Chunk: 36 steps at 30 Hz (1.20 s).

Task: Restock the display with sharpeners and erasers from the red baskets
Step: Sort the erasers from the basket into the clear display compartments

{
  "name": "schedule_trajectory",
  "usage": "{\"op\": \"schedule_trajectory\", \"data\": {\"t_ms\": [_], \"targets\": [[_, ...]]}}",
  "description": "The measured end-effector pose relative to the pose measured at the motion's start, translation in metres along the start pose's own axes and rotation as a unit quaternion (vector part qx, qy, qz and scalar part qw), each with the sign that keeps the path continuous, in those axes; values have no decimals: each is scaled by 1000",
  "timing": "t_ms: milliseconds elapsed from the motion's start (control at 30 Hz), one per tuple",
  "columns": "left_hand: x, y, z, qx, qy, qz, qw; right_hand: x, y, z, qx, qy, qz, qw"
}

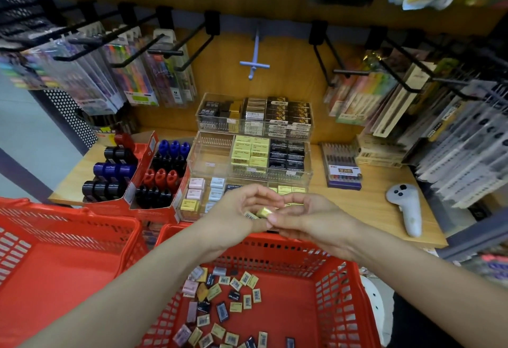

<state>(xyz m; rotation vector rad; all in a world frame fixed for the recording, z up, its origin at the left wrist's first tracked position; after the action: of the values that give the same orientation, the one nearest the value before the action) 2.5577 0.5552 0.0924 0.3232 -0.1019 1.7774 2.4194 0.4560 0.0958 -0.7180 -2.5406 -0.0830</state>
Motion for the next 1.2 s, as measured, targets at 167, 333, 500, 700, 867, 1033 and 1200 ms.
{"op": "schedule_trajectory", "data": {"t_ms": [167, 333, 500, 700, 867, 1033, 1200], "targets": [[-4, -14, -9, 58, -72, 130, 987, 6, -18, -9, 295, -190, 196, 916], [-10, -12, -5, 231, -115, 158, 953, 8, -30, -6, 384, -274, 233, 850], [-7, -10, -2, 201, -115, 120, 965, -8, -59, 18, 486, -218, 257, 806], [-5, -13, -5, 141, -104, 101, 979, -24, -83, 45, 525, -86, 254, 808], [-7, -16, -6, 205, -106, 118, 966, -41, -70, 33, 152, -12, 214, 965], [-8, -14, -6, 240, -105, 149, 954, -40, -34, 4, -275, 27, 100, 956], [-4, -14, -7, 200, -109, 143, 963, -36, -20, -5, -244, 45, 80, 966]]}}
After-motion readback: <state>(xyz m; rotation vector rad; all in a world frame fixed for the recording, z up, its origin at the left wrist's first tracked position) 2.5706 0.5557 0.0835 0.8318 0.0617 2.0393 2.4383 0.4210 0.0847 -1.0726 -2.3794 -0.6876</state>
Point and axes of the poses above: each hand's wrist, its own x-axis away from the middle knuckle, its own y-axis out of the palm, z = x × y, the point moved 2 cm from there along -x, towards the middle knuckle, and after that the axes turned 10 degrees about x, right-handed, at the moved point
